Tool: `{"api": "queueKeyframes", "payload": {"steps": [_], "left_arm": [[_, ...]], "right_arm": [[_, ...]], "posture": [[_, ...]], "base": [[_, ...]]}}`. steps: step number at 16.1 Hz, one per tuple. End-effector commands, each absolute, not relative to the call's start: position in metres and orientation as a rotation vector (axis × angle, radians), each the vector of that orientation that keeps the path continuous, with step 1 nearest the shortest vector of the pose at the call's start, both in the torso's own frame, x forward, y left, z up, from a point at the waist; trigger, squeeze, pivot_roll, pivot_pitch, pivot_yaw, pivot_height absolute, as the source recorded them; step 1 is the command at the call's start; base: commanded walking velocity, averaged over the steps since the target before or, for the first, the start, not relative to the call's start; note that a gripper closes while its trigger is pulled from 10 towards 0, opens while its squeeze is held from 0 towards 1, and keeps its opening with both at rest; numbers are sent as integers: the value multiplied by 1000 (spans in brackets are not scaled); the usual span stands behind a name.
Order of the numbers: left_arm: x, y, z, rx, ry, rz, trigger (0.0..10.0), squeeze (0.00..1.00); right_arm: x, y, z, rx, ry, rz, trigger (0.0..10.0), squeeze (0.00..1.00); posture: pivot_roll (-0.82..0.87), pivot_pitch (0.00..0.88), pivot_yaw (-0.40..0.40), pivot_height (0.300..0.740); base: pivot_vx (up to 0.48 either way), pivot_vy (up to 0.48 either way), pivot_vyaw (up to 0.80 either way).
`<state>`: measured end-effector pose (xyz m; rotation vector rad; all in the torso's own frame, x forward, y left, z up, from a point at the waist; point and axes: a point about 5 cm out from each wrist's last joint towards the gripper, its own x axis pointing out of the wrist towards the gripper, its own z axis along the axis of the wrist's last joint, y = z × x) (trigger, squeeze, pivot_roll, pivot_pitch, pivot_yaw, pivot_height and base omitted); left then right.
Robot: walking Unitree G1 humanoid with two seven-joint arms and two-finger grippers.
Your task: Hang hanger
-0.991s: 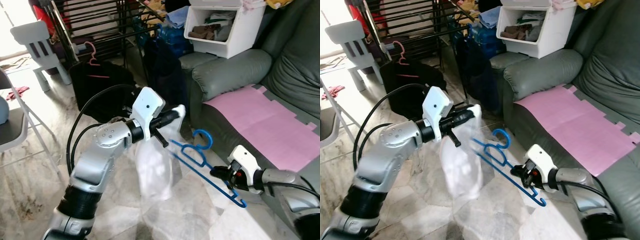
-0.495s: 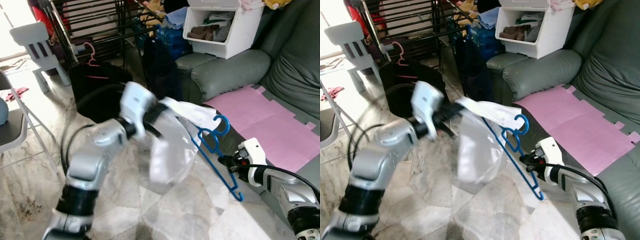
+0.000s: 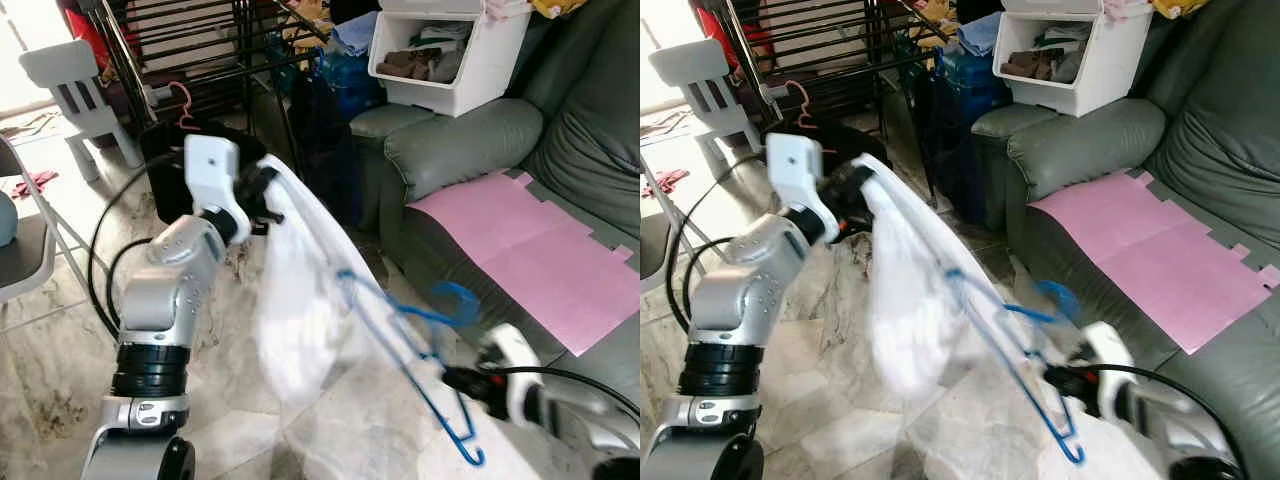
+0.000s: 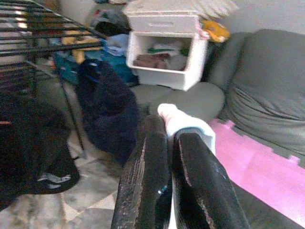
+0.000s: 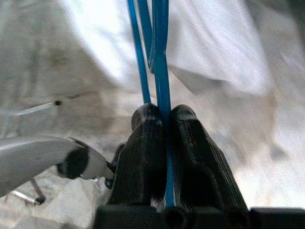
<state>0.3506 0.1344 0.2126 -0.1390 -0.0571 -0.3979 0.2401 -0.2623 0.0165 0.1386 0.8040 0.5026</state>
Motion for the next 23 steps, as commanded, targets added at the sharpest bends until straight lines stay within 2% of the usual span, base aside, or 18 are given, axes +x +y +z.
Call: {"api": "queueKeyframes", "payload": {"steps": [1, 2, 3, 4, 6, 8, 9, 11, 12, 14, 18, 21, 23], "left_arm": [[353, 144, 232, -128, -148, -362, 10000, 0], [353, 143, 235, -101, -166, -363, 10000, 0], [351, 140, 239, -20, -207, -370, 10000, 0], [347, 133, 240, -13, -224, -412, 10000, 0], [337, 116, 238, 37, -255, -528, 10000, 0], [317, 77, 230, 229, -326, -709, 10000, 0], [316, 75, 229, 245, -331, -714, 10000, 0], [316, 55, 216, 457, -360, -788, 10000, 0], [317, 52, 214, 517, -369, -804, 10000, 0], [331, 56, 205, 653, -339, -760, 10000, 0], [344, 75, 191, 940, -346, -733, 10000, 0], [339, 76, 185, 1019, -386, -823, 10000, 0], [326, 67, 181, 975, -422, -927, 10000, 0]], "right_arm": [[231, -280, 8, 140, 866, 368, 10000, 0], [230, -293, 4, 153, 873, 242, 10000, 0], [235, -308, 7, 167, 831, 70, 10000, 0], [243, -318, 14, 192, 764, -40, 10000, 0], [257, -325, 27, 228, 676, -132, 10000, 0], [288, -307, 51, 218, 586, -3, 10000, 0], [290, -305, 52, 215, 581, 14, 10000, 0], [300, -273, 64, -4, 562, 322, 10000, 0], [298, -266, 67, -86, 564, 412, 10000, 0], [288, -266, 76, -291, 582, 594, 10000, 0], [268, -279, 90, -581, 654, 788, 10000, 0], [263, -281, 88, -653, 708, 849, 10000, 0], [268, -279, 75, -677, 736, 804, 10000, 0]], "posture": [[-148, 0, 38, 740], [-147, 0, 37, 740], [-144, 0, 37, 740], [-144, 0, 37, 740], [-139, 0, 37, 740], [-134, 0, 33, 740], [-132, 0, 31, 740], [-138, 0, 36, 740], [-141, 0, 39, 740], [-147, 0, 51, 740], [-154, 0, 66, 740], [-146, 0, 61, 740], [-137, 0, 58, 740]], "base": [[0, 0, 0], [0, 0, 0], [0, 0, 0], [0, 0, 0], [0, 0, 0], [0, 0, 0], [0, 0, 0], [0, 0, 0], [0, 0, 0], [0, 0, 0], [0, 0, 0], [0, 0, 0], [0, 0, 0]]}}
